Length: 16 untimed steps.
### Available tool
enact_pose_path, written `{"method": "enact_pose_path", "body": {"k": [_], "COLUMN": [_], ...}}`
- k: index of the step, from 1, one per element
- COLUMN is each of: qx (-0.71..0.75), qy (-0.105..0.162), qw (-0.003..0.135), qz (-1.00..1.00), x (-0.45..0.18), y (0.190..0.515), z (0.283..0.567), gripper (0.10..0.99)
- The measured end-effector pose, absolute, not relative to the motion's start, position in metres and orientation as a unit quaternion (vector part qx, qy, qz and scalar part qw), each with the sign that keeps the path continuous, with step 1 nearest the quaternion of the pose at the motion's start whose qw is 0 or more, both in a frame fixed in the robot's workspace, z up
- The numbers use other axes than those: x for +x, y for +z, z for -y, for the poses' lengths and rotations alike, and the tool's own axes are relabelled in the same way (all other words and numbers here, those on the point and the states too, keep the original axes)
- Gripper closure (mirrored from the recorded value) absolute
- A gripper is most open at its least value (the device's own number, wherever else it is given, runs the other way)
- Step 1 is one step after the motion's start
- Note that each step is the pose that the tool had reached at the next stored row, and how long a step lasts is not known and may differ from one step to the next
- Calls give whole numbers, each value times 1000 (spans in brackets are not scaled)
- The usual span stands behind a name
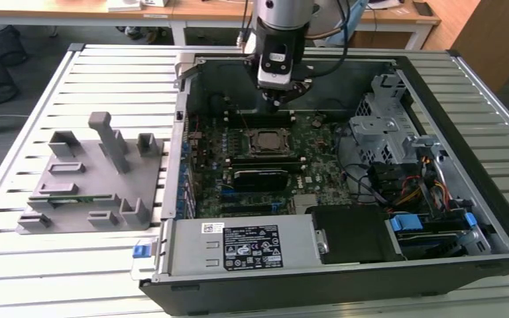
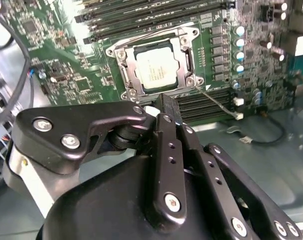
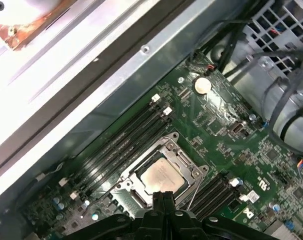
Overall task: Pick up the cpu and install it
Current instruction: 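Install the first cpu locking lever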
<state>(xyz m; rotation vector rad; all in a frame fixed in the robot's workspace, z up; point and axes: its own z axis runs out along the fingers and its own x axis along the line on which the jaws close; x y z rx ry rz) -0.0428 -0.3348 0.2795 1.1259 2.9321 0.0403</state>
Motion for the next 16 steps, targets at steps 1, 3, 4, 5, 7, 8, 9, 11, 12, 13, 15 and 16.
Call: {"method": "enact_pose_path", "body": {"k": [1,3,4,5,7,8,9,11,12,13,15,16], "qx": [350,333,325,316,298,290,281,264,255,246,229,220], "qy": [13,13,13,13,13,13,13,13,13,13,13,13], "qw": [0,0,0,0,-1,-1,-1,-1,-1,-1,-1,-2], "qz": [-937,-943,-946,-949,-954,-957,-960,-964,-967,-969,-973,-975], "x": [-43,-43,-43,-43,-43,-43,-43,-43,-43,-43,-43,-43], "y": [279,279,279,279,278,278,278,278,278,278,277,277], "z": [335,335,335,335,335,335,335,335,335,335,335,335], "gripper": [980,980,980,980,980,980,980,980,980,980,980,980]}}
